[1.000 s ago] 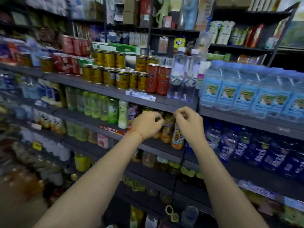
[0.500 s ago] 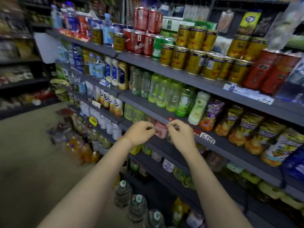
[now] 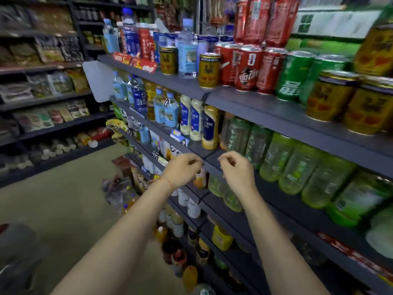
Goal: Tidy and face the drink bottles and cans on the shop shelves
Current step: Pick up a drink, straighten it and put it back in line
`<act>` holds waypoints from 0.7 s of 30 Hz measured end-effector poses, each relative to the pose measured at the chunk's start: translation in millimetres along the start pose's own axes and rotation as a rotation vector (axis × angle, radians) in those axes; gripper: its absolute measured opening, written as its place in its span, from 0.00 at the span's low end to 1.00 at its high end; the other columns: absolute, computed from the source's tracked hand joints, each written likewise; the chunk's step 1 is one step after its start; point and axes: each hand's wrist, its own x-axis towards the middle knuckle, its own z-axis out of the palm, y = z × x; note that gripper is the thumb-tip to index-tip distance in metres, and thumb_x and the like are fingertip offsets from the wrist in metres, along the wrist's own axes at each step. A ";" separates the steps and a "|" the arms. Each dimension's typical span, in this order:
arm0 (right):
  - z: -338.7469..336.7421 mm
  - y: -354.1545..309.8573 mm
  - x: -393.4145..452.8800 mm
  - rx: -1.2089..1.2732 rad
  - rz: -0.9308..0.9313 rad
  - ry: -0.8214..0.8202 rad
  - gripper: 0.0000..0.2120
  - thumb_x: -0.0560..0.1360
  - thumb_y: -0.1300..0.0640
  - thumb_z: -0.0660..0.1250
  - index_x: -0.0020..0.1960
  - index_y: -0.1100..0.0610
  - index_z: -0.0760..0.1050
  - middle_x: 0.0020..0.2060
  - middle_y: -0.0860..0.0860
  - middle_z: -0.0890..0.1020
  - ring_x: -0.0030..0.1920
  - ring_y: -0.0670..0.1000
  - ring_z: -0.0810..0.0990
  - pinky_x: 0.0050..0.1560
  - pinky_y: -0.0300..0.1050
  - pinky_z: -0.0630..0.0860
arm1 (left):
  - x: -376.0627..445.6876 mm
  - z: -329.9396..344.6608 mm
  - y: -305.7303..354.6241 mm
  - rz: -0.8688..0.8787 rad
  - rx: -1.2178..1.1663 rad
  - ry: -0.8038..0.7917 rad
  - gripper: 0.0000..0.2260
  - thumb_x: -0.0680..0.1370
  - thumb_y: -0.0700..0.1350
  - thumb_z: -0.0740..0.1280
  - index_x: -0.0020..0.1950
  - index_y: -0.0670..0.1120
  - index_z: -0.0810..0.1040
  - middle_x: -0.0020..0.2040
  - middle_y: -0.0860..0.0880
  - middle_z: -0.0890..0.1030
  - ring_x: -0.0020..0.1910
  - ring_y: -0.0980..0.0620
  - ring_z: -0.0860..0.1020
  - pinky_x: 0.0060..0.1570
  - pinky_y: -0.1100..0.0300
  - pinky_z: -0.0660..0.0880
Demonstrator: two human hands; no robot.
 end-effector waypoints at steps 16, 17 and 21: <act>147.3 -177.5 238.5 -0.219 -0.240 0.413 0.31 0.76 0.58 0.67 0.76 0.59 0.58 0.70 0.57 0.65 0.70 0.56 0.66 0.68 0.45 0.66 | 247.3 -175.0 -72.9 0.504 0.084 0.341 0.25 0.76 0.55 0.64 0.70 0.45 0.72 0.70 0.45 0.70 0.71 0.45 0.66 0.71 0.48 0.63; 154.5 -181.8 254.6 -0.232 -0.183 0.485 0.33 0.75 0.58 0.68 0.75 0.61 0.58 0.69 0.59 0.66 0.69 0.59 0.67 0.68 0.48 0.67 | 259.0 -179.7 -78.7 0.547 0.115 0.336 0.24 0.75 0.58 0.63 0.66 0.46 0.75 0.67 0.46 0.73 0.68 0.45 0.69 0.68 0.47 0.66; 166.3 -185.6 296.5 -0.253 0.032 0.659 0.32 0.75 0.51 0.70 0.71 0.62 0.59 0.66 0.60 0.69 0.67 0.61 0.69 0.62 0.53 0.70 | 286.0 -183.3 -99.6 0.686 0.053 0.351 0.21 0.75 0.61 0.62 0.58 0.49 0.80 0.59 0.48 0.77 0.64 0.47 0.72 0.64 0.49 0.67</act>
